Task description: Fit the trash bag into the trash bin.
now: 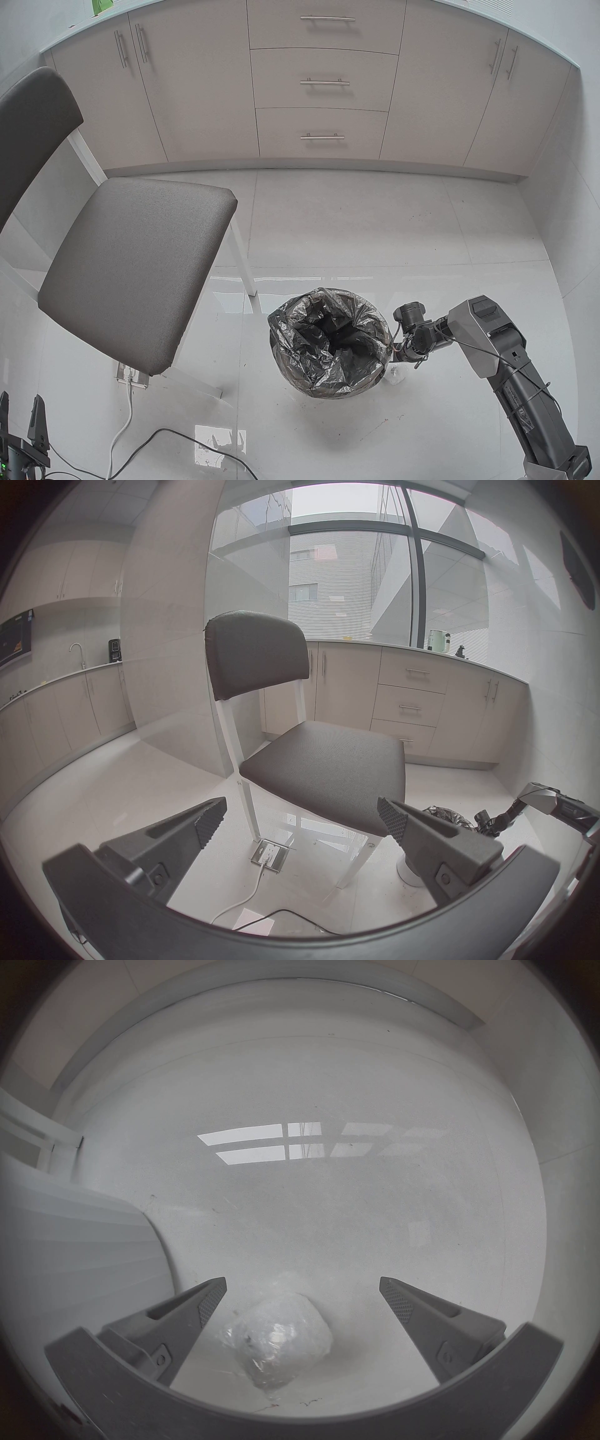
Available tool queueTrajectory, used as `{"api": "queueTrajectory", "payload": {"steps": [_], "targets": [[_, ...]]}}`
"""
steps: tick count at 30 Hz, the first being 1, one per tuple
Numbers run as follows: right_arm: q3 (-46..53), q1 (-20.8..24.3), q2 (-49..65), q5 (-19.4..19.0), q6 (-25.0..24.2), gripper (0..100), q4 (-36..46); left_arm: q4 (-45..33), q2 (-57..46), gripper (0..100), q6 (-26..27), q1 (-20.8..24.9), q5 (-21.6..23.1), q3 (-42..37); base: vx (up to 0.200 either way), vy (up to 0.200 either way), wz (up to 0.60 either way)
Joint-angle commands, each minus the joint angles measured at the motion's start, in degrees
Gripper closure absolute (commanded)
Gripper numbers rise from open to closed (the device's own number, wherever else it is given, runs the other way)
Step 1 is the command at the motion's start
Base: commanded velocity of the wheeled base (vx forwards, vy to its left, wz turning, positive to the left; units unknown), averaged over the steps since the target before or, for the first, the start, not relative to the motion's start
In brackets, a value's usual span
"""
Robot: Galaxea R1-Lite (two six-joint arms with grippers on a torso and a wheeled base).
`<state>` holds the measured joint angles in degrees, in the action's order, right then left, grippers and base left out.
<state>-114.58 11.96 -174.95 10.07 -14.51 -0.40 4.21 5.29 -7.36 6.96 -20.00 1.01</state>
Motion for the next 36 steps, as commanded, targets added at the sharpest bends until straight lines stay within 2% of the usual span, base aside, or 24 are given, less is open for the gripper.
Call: {"api": "queueTrajectory", "payload": {"steps": [1, 18, 19, 30, 36], "targets": [[-0.01, 0.61, -1.45, 0.04, -0.17, 0, 0.14, 0.01, 0.33, 0, -0.02, 0.07, -0.03, -1.01, 0.0, 0.0, 0.0], [-0.01, 0.96, -2.67, -0.4, -0.08, 0, 0.14, 0.01, 0.33, 0, -0.72, -0.02, -0.03, -1.01, 0.0, 0.0, 0.0], [-0.01, 0.96, -2.67, -0.4, -0.17, 100, 0.23, 0.01, 0.33, 0, -0.72, -0.02, -0.03, -1.01, 0.0, 0.0, 0.0], [-0.01, 1.05, -2.67, 0.04, -0.17, 100, 0.4, 0.01, 0.33, 0, -0.9, -0.02, -0.03, -1.01, 0.0, 0.0, 0.0], [-0.01, 0.61, -0.39, 0.3, 0.09, 100, 5.15, 0.1, 0.33, 0, -1.07, -0.02, -0.03, -1.01, 0.0, 0.0, 0.0]]}}
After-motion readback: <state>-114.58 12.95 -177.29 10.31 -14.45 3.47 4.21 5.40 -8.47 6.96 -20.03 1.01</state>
